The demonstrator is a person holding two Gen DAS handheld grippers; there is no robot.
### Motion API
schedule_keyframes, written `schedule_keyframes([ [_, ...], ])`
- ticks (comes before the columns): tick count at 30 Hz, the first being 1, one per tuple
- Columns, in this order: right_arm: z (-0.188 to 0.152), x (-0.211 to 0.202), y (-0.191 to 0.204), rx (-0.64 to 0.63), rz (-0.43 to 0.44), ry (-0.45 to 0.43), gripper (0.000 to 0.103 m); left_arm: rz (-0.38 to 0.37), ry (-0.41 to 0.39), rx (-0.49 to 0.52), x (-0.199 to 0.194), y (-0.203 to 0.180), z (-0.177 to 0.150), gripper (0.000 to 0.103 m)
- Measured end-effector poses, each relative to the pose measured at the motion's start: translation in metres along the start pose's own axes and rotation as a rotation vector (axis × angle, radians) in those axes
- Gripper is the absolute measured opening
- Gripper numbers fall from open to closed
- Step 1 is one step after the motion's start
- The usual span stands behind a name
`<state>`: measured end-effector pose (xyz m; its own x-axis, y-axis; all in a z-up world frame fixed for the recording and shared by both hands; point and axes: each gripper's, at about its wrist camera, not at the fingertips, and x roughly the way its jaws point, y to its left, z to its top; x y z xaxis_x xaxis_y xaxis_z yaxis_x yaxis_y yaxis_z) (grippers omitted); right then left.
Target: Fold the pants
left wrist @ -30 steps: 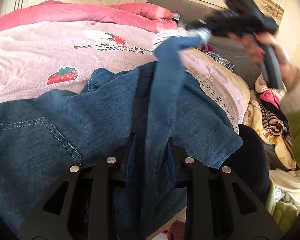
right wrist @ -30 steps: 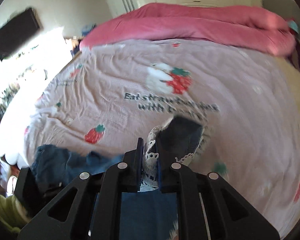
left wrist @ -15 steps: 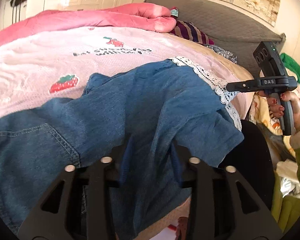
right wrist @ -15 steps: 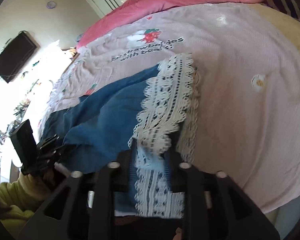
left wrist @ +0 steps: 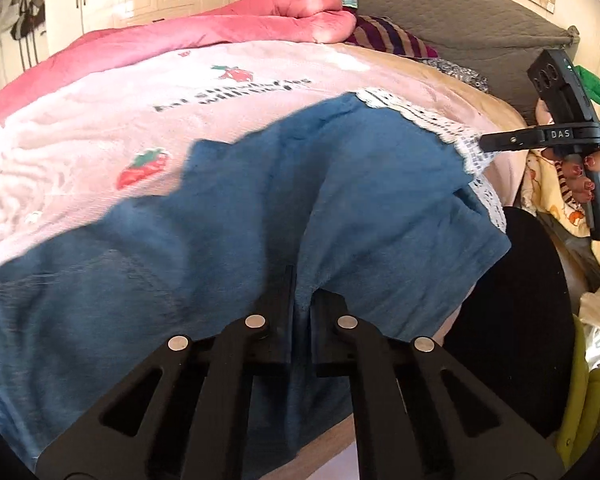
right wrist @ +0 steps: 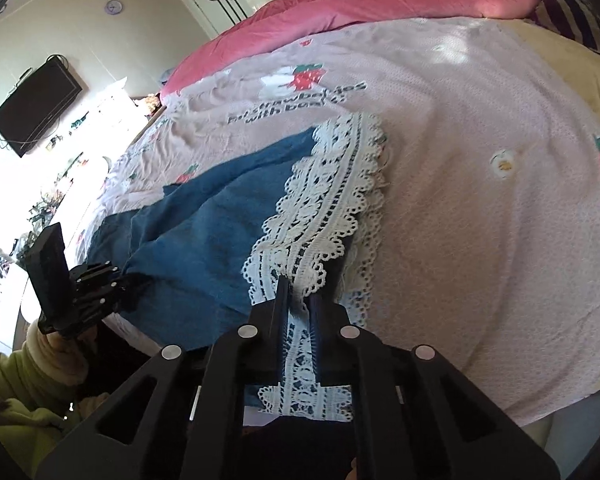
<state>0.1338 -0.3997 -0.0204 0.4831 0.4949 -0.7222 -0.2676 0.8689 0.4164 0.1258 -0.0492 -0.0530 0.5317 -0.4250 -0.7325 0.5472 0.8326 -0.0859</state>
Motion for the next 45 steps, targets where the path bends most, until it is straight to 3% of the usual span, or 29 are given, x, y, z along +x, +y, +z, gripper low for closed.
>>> schedule_keyframes([
  [8, -0.012, -0.022, 0.008, -0.013, 0.028, -0.008, 0.009, 0.011, -0.023, 0.023, -0.038, 0.010, -0.008, 0.000],
  [11, -0.025, -0.023, 0.006, -0.009, 0.025, 0.006, 0.005, 0.015, -0.010, 0.032, -0.040, 0.009, -0.013, 0.000],
  [17, -0.040, -0.017, -0.011, 0.063, 0.038, 0.010, 0.007, 0.013, -0.009, 0.030, -0.039, 0.006, -0.020, 0.000],
  [19, -0.041, -0.014, -0.008, 0.058, 0.028, 0.002, 0.012, 0.016, -0.005, 0.030, -0.038, 0.004, -0.021, 0.000],
  [21, -0.041, -0.009, -0.005, 0.043, 0.033, 0.003, 0.034, 0.014, -0.003, 0.029, -0.038, 0.003, -0.022, 0.000],
  [22, -0.041, -0.006, -0.001, 0.027, 0.030, 0.004, 0.038, 0.014, -0.004, 0.029, -0.038, 0.002, -0.022, 0.000],
  [26, -0.035, 0.006, 0.013, -0.053, -0.023, -0.012, 0.039, 0.013, -0.001, 0.044, -0.037, -0.004, -0.020, 0.001],
  [28, -0.032, 0.011, 0.019, -0.105, -0.041, -0.024, 0.037, 0.018, 0.004, 0.054, -0.034, -0.007, -0.019, 0.001],
  [29, -0.031, 0.016, 0.022, -0.137, -0.044, -0.010, 0.030, 0.019, 0.007, 0.054, -0.033, -0.008, -0.018, 0.001],
  [30, -0.031, 0.020, 0.024, -0.149, -0.044, 0.005, 0.012, 0.018, 0.008, 0.051, -0.032, -0.007, -0.017, 0.001],
  [31, -0.030, 0.024, 0.026, -0.165, -0.048, 0.028, 0.008, 0.020, 0.007, 0.047, -0.030, -0.007, -0.016, 0.001],
  [33, -0.028, 0.017, 0.031, -0.196, -0.046, 0.028, 0.007, 0.037, 0.009, 0.034, -0.028, -0.003, -0.015, 0.000],
  [37, -0.025, -0.024, 0.035, -0.198, 0.014, -0.059, 0.007, 0.036, -0.018, 0.021, -0.043, 0.005, -0.014, 0.000],
  [40, -0.033, -0.036, 0.034, -0.197, 0.035, -0.031, 0.007, 0.022, -0.038, 0.049, -0.059, 0.004, -0.016, 0.000],
  [45, -0.052, -0.026, 0.030, -0.191, 0.028, 0.049, 0.007, -0.010, 0.001, 0.069, -0.058, -0.005, -0.032, 0.000],
])
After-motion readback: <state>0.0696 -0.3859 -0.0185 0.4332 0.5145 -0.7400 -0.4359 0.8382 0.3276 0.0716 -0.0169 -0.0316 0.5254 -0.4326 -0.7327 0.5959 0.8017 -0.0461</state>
